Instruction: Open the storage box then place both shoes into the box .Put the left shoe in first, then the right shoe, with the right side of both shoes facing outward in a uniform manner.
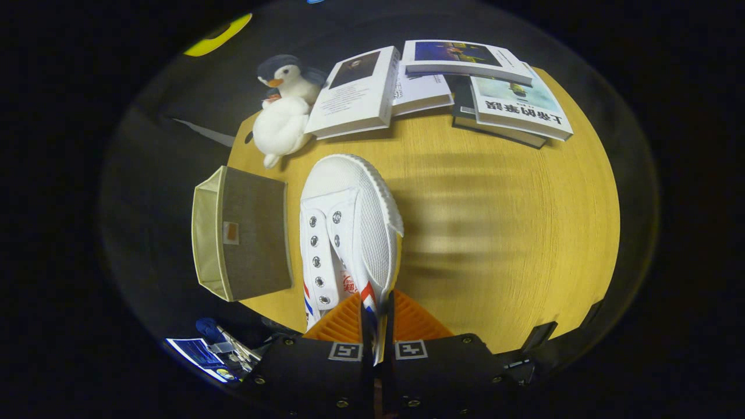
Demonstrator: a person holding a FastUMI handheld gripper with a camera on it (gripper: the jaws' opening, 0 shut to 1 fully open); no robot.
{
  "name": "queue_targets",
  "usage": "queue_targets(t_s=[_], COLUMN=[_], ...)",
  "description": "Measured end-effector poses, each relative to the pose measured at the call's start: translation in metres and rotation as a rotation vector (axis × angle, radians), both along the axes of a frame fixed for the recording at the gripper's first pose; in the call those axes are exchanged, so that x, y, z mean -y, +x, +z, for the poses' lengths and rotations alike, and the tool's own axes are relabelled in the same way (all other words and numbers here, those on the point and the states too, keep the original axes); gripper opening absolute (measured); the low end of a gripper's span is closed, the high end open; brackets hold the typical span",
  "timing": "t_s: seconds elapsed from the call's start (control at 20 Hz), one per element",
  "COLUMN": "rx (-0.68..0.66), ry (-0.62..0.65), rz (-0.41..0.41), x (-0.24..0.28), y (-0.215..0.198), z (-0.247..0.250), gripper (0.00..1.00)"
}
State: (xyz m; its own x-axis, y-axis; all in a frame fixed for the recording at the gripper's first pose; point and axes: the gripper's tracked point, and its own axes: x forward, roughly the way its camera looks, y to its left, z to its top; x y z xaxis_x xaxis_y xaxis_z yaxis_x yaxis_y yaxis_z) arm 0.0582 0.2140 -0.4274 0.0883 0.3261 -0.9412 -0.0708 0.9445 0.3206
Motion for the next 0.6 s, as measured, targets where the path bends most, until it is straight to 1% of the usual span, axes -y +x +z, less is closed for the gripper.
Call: queue_targets(t_s=[0.15,0.35,0.6], rx=[0.020,0.036,0.043], ry=[-0.009,0.022,0.042], rz=[0.066,0.145,0.218], x=[-0.030,-0.080,-0.136], y=[0.005,0.007,0.009], z=[0.014,0.036,0.051], gripper=[0.06,0.06,0.06])
